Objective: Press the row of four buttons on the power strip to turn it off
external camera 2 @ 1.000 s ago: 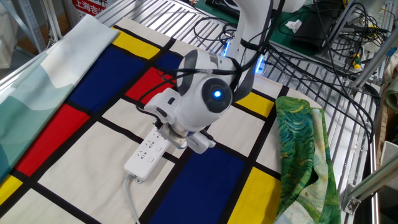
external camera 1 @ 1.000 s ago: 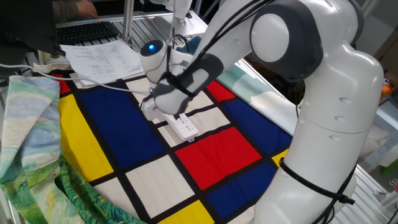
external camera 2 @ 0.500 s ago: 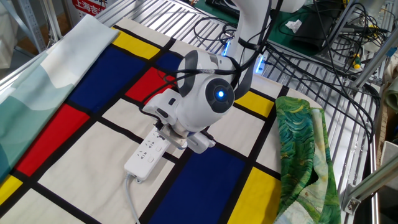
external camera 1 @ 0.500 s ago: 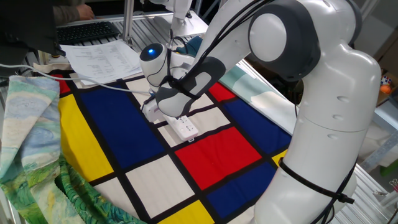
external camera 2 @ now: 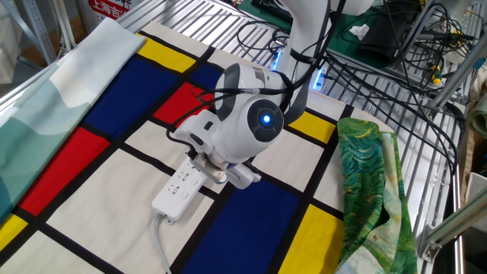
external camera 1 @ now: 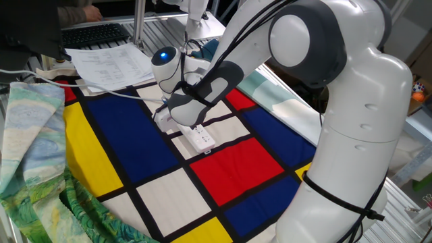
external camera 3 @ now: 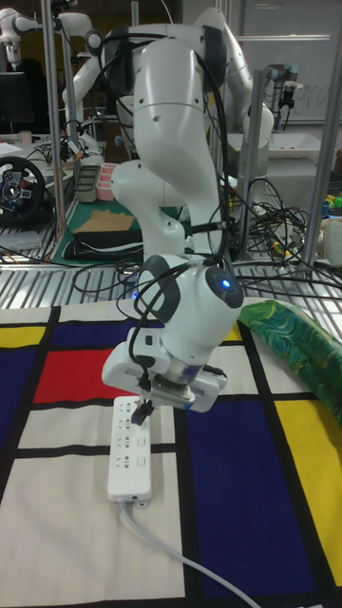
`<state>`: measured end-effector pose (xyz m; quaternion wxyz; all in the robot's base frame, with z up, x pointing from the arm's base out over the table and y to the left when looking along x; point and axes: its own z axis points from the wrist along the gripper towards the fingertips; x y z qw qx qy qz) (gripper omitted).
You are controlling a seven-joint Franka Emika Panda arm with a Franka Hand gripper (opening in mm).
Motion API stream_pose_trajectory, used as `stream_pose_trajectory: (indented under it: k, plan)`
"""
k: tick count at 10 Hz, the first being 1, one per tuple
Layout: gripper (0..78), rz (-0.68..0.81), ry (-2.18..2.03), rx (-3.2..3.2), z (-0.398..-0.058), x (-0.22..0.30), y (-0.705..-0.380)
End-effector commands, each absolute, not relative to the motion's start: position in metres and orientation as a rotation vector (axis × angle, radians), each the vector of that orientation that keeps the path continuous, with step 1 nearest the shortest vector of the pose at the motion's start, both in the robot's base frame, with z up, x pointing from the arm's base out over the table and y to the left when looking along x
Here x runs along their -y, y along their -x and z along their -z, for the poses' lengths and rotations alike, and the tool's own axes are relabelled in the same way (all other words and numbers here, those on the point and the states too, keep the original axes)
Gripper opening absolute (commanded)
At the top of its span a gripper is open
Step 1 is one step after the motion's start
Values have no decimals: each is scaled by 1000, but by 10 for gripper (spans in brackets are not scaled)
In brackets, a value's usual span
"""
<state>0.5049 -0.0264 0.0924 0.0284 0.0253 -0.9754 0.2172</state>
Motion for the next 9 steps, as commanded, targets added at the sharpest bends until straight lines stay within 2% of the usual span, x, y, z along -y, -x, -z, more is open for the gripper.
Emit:
stream_pose_trajectory:
  k: [1, 9]
  plan:
    - [0, -667, -46, 3012, -90, 24, -500]
    - [0, -661, -1, 3008, -86, 26, -498]
